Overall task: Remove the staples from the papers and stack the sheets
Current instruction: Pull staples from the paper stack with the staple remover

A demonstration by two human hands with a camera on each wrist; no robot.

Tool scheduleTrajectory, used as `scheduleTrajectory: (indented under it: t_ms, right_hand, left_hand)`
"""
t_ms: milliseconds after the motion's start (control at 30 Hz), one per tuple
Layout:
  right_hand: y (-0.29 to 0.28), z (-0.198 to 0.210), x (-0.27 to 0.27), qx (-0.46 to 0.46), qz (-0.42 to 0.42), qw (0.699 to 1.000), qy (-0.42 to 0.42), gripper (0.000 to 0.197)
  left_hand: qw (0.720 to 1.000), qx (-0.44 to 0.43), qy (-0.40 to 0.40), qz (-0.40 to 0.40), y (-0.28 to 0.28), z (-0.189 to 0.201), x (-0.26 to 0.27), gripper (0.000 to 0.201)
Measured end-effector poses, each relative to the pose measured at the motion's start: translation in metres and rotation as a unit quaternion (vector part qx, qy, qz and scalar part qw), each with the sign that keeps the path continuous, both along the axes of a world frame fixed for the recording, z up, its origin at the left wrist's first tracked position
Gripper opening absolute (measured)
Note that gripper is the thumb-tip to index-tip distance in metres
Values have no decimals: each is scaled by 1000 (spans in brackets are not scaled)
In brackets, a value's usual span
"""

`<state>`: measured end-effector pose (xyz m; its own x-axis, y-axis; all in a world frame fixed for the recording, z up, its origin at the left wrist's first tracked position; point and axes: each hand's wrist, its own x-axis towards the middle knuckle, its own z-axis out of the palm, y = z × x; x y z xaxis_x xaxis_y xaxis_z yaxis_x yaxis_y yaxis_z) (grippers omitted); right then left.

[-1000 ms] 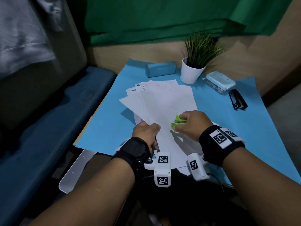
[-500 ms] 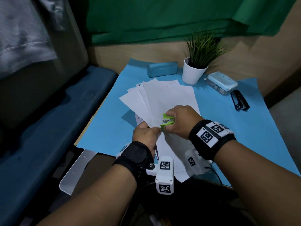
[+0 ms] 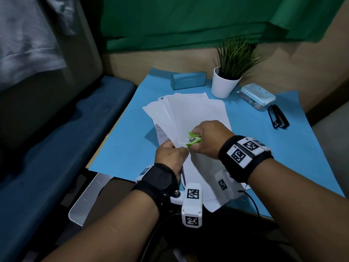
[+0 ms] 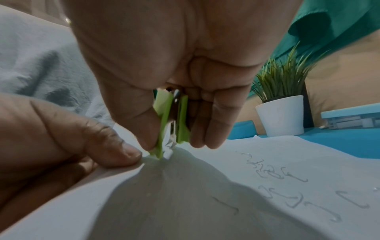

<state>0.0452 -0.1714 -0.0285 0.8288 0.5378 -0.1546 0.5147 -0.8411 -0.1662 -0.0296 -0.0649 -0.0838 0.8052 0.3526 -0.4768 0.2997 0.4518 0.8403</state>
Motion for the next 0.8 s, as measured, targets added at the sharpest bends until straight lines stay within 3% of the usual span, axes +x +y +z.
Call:
scheduleTrajectory:
  t_ms: [433,800]
  right_hand:
    - [-3,-4,-1,27,-27,999,35,42]
    - [-5,-4,5,23,-27,997,63,23]
  left_hand:
    - [1000,7,21,-8,1,4,-3,24]
    - [999,19,16,-24,2,13,-6,21]
